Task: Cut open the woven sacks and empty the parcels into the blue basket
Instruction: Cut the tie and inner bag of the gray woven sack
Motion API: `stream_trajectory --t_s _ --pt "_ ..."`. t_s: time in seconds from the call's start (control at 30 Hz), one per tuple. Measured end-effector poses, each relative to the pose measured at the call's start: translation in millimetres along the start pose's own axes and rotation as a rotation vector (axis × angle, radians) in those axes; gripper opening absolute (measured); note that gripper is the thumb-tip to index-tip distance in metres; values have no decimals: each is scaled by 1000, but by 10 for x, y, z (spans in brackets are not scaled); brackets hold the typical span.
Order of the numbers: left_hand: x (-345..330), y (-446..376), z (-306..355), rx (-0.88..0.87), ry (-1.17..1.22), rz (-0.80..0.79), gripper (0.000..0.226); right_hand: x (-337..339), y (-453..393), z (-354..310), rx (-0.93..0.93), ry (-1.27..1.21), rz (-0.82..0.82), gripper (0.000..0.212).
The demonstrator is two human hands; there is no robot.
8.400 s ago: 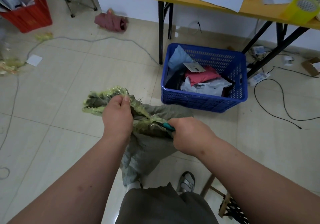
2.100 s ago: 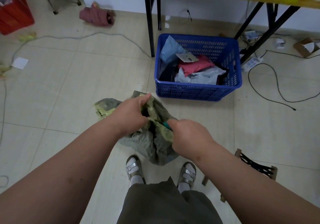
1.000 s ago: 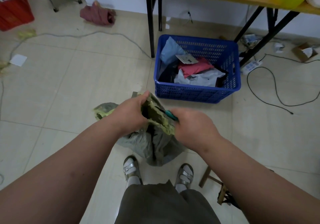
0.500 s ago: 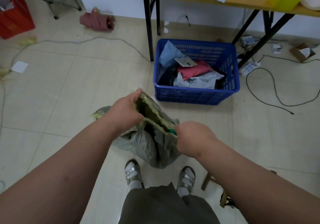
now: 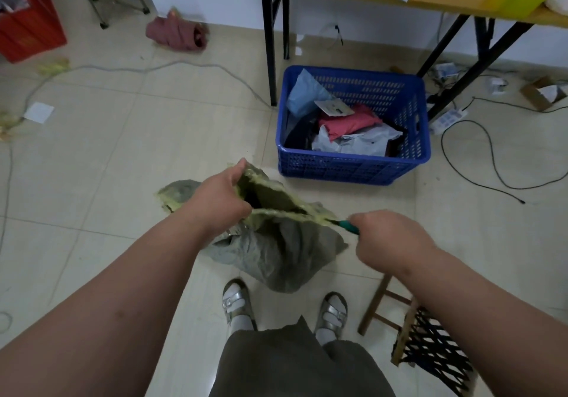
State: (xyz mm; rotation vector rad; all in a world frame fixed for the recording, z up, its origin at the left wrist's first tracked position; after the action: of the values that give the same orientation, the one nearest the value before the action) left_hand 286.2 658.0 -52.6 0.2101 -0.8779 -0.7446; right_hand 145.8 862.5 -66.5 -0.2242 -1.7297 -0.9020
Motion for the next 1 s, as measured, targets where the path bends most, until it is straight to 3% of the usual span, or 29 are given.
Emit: stream_trajectory --t_s 0.13,0.23,0.4,0.43,0.53,0.63,0.73,0.83,0.93,1.0 --pt "-115 -7 110 -30 21 -28 91 268 -163 -399 74 -96 144 22" --pt "-88 -5 152 -41 41 -30 91 21 -135 -587 171 -82 54 31" --pt "69 -6 -73 64 92 23 91 -117 12 307 -61 135 -88 33" --pt "58 -13 -69 65 90 24 91 -54 -2 300 -89 109 -51 31" --pt "-15 6 65 9 49 -18 91 154 -119 -280 62 -50 151 29" --pt "-20 28 120 -7 72 -34 91 -46 -77 -570 190 -73 67 35" --pt "43 32 19 21 86 -13 91 -157 -112 22 48 33 27 36" --pt "150 -28 -75 82 155 50 89 -248 -19 640 -146 165 -139 33" --pt "236 -69 -82 79 141 25 89 -128 -55 595 -234 -160 3 16" --pt "162 -59 -20 52 107 -43 90 71 -148 259 -177 -399 170 5"
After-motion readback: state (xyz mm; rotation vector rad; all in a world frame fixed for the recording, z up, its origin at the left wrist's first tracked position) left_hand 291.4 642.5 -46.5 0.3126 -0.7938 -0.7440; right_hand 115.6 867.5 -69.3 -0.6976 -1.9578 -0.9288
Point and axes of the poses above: each hand's wrist, its own y-axis away from the middle knuckle, its own x-axis out of the back of the hand, z = x × y, the point moved 9 cm from there along -y, towards the middle knuckle, and after that the axes turned 10 degrees about z, right-handed, at the moved point
